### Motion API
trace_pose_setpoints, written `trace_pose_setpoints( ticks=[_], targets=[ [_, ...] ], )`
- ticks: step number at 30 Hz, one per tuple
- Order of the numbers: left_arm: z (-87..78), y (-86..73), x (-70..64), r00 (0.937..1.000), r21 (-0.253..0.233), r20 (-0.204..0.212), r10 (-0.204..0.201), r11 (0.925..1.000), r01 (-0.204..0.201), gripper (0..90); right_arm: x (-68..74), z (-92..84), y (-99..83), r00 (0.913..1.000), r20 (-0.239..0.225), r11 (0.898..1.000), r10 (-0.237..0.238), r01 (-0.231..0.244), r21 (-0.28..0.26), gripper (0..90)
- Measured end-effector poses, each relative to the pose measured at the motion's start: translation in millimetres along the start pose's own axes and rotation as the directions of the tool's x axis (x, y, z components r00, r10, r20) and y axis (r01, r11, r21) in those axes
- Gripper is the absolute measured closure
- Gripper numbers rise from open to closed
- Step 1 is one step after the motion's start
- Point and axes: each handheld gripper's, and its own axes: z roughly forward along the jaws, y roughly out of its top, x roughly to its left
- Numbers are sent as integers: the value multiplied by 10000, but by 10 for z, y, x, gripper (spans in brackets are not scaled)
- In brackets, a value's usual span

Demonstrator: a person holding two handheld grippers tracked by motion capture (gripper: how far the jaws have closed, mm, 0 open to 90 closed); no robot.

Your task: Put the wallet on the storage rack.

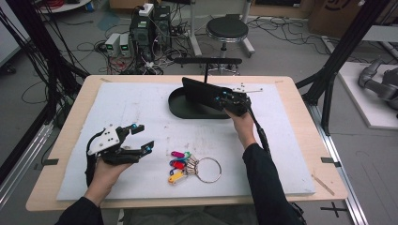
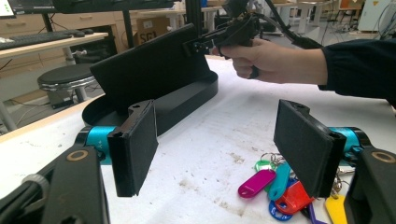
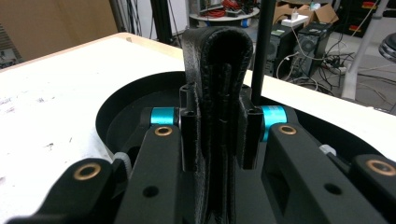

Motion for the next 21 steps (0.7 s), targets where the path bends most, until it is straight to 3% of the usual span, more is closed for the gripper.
trace_pose_setpoints(
  ticks=[5, 9, 18, 21],
  targets=[
    [11, 3, -12, 10000, -13, 69, 37, 10000, -37, 301, -65, 9, -33, 9999, 23, 9999, -101, 101, 72, 758],
    [18, 8, -22, 9999, -37, 101, 62, 10000, -62, 302, -117, 42, -96, 9997, 63, 9983, 215, -218, 539, 754],
    [3, -7, 4, 10000, 5, 22, 39, 10000, -39, 302, -152, 65, -141, 9992, 390, 9937, 42, -85, 1114, 737],
    [5, -15, 10, 10000, 39, -3, 35, 10000, -35, 302, -168, 79, -171, 9990, 452, 9875, -48, -24, 1578, 722]
  ],
)
